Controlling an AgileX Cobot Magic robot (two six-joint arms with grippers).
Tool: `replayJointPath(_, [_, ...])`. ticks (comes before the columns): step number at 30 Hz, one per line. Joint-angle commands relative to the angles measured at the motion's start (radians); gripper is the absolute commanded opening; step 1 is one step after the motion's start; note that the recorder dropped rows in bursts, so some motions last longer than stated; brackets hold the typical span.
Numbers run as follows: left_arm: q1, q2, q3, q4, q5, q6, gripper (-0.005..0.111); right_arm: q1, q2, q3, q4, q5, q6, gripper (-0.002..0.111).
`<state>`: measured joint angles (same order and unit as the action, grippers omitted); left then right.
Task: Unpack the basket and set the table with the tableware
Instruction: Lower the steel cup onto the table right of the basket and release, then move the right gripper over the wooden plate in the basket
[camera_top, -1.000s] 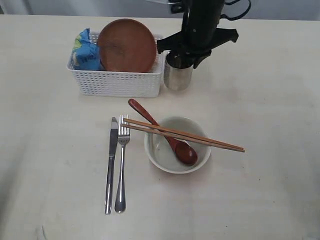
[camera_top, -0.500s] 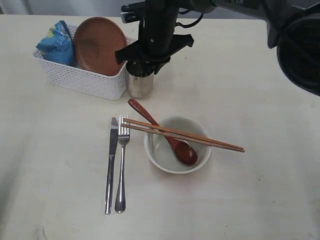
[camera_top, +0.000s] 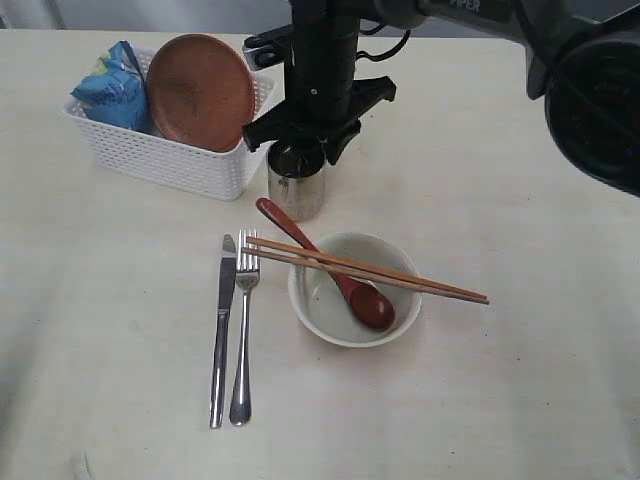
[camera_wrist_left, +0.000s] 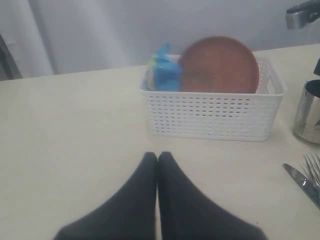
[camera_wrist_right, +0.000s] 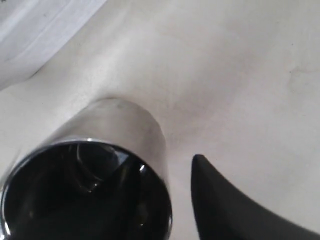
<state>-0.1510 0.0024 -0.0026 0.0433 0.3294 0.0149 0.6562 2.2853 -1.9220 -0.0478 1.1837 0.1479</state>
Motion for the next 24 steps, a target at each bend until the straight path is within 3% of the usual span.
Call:
replayJointPath(1, [0.002, -0.002, 0.003, 0.001, -0.010, -0.004, 0.000, -0.003, -0.026, -0.007, -0.040, -0.014, -0.007, 0.047])
replayJointPath(8, [0.002, -0.002, 0.003, 0.001, -0.010, -0.004, 0.000, -0.003, -0.088, -0.118, -0.074, -0.044, -0.007, 0.046])
replayJointPath(12, [0.002, -0.002, 0.003, 0.001, -0.010, -0.004, 0.000, -0.003, -0.083, -0.236, 0.018, -0.121, -0.054, 0.046])
replayJointPath(16, [0.002, -0.002, 0.003, 0.001, -0.010, -0.004, 0.000, -0.003, -0.015, -0.349, 0.161, -0.208, -0.148, 0.046])
replayJointPath(24, [0.002, -0.002, 0.003, 0.001, -0.010, -0.004, 0.000, -0.003, 0.171, -0.538, 0.202, -0.208, -0.235, 0.051])
